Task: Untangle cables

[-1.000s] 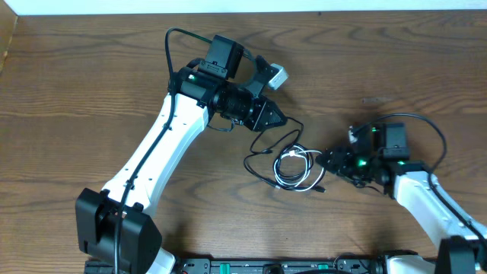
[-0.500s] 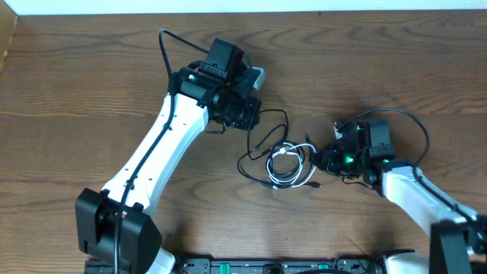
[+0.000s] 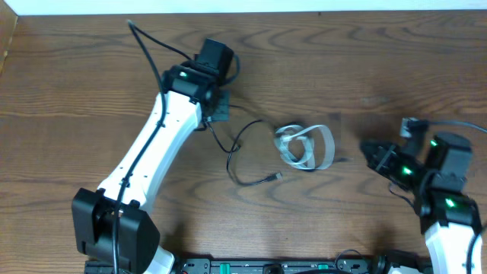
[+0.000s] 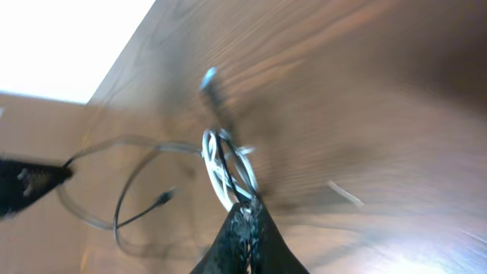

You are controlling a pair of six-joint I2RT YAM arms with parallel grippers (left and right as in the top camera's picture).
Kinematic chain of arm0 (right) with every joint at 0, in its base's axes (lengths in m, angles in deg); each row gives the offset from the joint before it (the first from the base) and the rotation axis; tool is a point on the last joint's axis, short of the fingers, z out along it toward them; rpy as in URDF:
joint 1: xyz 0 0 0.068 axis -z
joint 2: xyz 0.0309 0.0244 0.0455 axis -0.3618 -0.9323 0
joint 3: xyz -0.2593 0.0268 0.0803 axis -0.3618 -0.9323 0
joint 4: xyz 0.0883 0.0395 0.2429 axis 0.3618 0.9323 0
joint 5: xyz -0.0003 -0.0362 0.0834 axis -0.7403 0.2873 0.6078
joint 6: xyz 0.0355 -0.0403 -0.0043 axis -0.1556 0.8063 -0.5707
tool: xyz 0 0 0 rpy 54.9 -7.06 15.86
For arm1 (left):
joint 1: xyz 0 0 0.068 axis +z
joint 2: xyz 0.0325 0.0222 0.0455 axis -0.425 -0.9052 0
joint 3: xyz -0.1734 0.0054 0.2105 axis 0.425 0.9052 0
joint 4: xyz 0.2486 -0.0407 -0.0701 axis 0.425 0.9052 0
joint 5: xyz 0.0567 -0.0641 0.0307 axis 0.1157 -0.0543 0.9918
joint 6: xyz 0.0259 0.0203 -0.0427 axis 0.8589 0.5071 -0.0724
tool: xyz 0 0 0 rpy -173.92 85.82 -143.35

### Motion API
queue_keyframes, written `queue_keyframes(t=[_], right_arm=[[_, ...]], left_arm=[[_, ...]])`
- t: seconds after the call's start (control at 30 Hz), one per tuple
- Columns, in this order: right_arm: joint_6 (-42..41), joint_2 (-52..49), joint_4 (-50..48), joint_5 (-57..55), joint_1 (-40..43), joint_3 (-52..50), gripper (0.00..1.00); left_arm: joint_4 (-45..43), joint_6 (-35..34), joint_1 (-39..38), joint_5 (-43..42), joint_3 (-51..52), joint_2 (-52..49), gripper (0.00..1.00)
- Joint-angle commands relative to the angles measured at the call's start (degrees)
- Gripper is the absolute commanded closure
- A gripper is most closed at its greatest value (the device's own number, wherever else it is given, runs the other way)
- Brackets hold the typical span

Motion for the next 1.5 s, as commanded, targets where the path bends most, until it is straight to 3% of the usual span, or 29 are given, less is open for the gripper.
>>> queue_keyframes(t=[0.0, 0.13, 0.23, 0.27, 0.3, 0.37, 0.43, 0.53, 0.77, 0.97, 1.17, 1.47], right_arm=[[1.2, 4.7, 3.6, -6.9, 3.9, 0.8, 0.99], [2.0, 5.2, 5.5, -7.7, 4.7, 0.8, 0.99], [4.2, 4.1, 4.7, -5.2, 4.6, 0.8, 0.99], [5.1, 3.7, 4.0, -3.7, 4.6, 0.8, 0.95], [6.4, 2.2, 2.6, -0.3, 4.6, 0.8, 0.77], [7.5, 0.0, 0.8, 2.9, 3.8, 0.8, 0.57], [7.6, -2.5, -1.2, 4.5, 2.4, 0.8, 0.48], [7.2, -7.2, -6.3, 5.8, -1.3, 0.8, 0.43], [1.0, -21.8, -25.2, 5.6, -14.2, 0.8, 0.58], [-8.0, -36.2, -37.7, 2.2, -22.6, 2.7, 0.59], [-8.8, -49.6, -38.6, 2.6, -28.2, 10.9, 0.58], [-11.9, -61.2, -38.6, 0.1, -34.2, 20.3, 0.62]], left_arm=[[0.2, -2.6, 3.4, 5.3, 0.0, 0.0, 0.90], [0.0, -1.9, 5.5, 0.5, 0.0, 0.0, 0.90], [-0.7, 5.3, 5.5, -9.9, 0.0, -0.1, 0.90], [-1.0, 8.2, 5.2, -13.6, 0.0, -0.2, 0.90], [-1.5, 12.2, 4.6, -20.0, 0.0, -0.5, 0.90], [-1.9, 15.1, 3.9, -25.0, 0.0, -0.7, 0.90], [-2.0, 15.6, 3.4, -26.6, 0.0, -0.8, 0.90], [-1.9, 15.6, 2.8, -26.8, 0.0, -0.8, 0.90], [-1.7, 15.0, 2.8, -26.8, 0.0, -0.8, 0.90], [-1.7, 14.3, 2.8, -26.8, 0.0, -0.8, 0.90], [-1.7, 14.3, 2.8, -26.8, 0.0, -0.8, 0.90], [-1.7, 14.0, 2.8, -26.8, 0.0, -0.8, 0.90]])
